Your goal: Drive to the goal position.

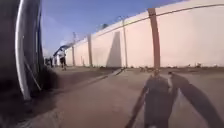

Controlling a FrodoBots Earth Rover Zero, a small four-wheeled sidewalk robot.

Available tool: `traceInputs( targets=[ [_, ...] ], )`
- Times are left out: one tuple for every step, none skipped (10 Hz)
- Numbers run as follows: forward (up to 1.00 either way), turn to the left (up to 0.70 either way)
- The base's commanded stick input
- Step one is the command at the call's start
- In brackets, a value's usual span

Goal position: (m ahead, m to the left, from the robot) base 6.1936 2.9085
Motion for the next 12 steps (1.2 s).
traceInputs(
  targets=[
    [1.0,0.0],
    [1.0,0.0],
    [1.0,0.0],
    [1.0,0.0],
    [1.0,0.0],
    [1.0,0.0],
    [1.0,0.0],
    [1.0,0.27],
    [1.0,0.27],
    [1.0,0.27],
    [1.0,0.27],
    [1.0,0.27]
  ],
)
